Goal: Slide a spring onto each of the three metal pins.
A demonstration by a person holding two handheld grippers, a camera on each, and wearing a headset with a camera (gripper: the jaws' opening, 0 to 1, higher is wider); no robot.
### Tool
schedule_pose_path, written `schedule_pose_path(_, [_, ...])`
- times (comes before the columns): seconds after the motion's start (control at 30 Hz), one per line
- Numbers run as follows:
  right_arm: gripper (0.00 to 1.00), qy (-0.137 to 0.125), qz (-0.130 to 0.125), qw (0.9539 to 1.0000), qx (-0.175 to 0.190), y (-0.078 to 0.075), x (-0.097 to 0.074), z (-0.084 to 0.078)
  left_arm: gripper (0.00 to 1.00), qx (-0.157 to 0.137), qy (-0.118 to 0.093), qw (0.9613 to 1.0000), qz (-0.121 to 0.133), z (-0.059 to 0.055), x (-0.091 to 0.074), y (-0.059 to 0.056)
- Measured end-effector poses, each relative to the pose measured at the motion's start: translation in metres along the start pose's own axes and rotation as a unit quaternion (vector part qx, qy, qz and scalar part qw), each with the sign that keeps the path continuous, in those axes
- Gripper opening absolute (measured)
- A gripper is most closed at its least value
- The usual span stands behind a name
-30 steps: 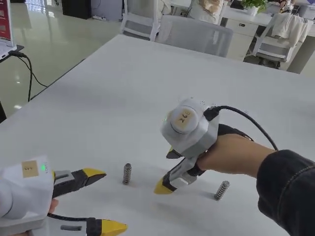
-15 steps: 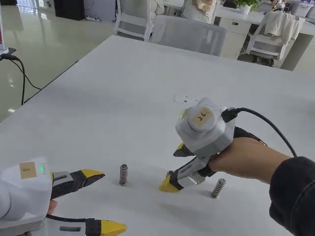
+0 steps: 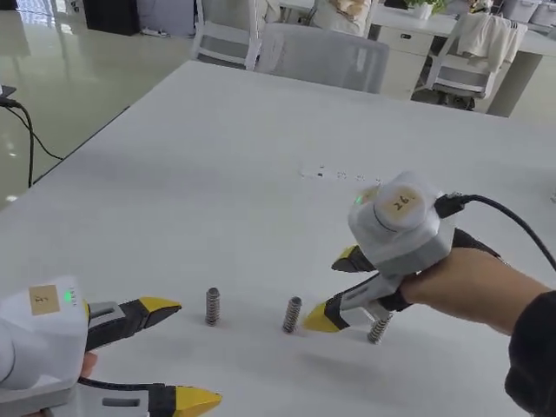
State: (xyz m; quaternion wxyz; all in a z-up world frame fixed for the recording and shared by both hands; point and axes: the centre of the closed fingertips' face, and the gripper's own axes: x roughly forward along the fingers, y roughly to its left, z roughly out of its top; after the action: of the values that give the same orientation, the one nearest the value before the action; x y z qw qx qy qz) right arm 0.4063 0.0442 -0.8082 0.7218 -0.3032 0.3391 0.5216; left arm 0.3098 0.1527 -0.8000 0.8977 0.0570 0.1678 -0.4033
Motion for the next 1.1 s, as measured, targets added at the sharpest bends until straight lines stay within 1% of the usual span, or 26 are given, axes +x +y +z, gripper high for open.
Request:
schedule_pose_path(0.07, [0.56, -0.006, -0.003, 0.9999, 0.013, -0.002, -0.002, -0.004, 0.64, 0.0, 0.0, 1.0, 0.0, 0.0, 0.0, 0.0])
schedule_pose_path(0.2, [0.56, -0.013, -0.008, 0.9995, 0.026, -0.003, -0.007, -0.011, 0.64, 0.001, 0.001, 1.0, -0.001, 0.001, 0.001, 0.0])
schedule_pose_path(0.33, [0.57, -0.027, -0.016, 0.9986, 0.041, -0.005, -0.012, -0.016, 0.64, 0.001, 0.001, 1.0, -0.001, 0.001, 0.001, 0.001])
schedule_pose_path(0.4, [0.57, -0.029, -0.017, 0.9983, 0.047, -0.006, -0.013, -0.019, 0.64, 0.001, 0.003, 1.0, -0.001, 0.0, 0.002, 0.0])
schedule_pose_path(0.57, [0.58, -0.034, -0.026, 0.9974, 0.058, -0.007, -0.019, -0.029, 0.64, 0.002, 0.002, 1.0, -0.002, 0.001, 0.002, 0.0])
schedule_pose_path(0.87, [0.6, -0.05, -0.041, 0.9954, 0.071, -0.009, -0.027, -0.039, 0.64, 0.001, 0.002, 1.0, -0.003, 0.002, 0.003, 0.0])
schedule_pose_path(1.1, [0.6, -0.055, -0.046, 0.9945, 0.076, -0.006, -0.029, -0.046, 0.64, -0.001, 0.003, 1.0, -0.003, 0.002, 0.003, 0.001])
